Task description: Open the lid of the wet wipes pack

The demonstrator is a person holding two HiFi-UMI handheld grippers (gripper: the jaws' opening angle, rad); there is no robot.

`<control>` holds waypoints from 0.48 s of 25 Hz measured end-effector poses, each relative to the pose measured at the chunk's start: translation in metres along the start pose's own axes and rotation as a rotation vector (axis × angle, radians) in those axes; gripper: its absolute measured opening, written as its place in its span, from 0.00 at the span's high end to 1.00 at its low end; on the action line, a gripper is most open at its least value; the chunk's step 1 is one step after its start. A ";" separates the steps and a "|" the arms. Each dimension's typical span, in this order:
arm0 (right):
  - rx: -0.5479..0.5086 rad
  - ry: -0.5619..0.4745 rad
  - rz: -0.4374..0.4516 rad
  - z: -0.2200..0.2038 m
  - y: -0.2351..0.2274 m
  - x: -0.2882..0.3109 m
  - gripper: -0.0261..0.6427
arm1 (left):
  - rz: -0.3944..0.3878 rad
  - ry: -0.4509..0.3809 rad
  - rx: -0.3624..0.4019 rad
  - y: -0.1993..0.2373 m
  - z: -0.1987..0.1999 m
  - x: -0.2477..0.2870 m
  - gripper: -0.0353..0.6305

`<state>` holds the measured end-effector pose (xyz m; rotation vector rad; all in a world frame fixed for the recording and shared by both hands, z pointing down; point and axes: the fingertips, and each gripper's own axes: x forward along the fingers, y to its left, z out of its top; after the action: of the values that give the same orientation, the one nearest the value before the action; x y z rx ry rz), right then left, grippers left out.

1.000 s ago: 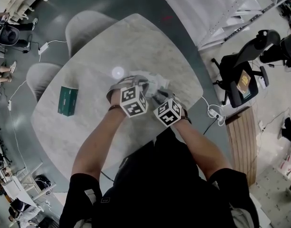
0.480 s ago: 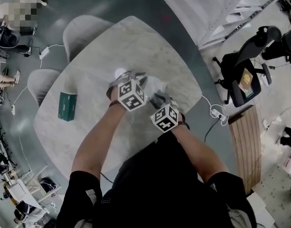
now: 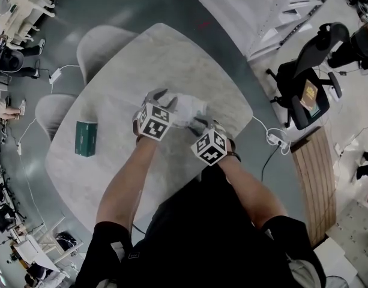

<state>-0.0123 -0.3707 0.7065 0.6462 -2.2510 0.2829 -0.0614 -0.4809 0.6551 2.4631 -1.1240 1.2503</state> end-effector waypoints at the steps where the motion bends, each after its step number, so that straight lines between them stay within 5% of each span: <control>1: 0.008 -0.024 -0.007 0.005 0.001 -0.007 0.72 | 0.001 -0.028 -0.021 -0.001 0.002 -0.010 0.69; 12: 0.091 -0.144 -0.093 0.050 0.055 -0.083 0.73 | -0.008 -0.280 -0.195 -0.015 -0.013 -0.150 0.78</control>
<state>-0.0239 -0.3136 0.6113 0.8406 -2.3477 0.3022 -0.1147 -0.3815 0.5544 2.5405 -1.2324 0.7665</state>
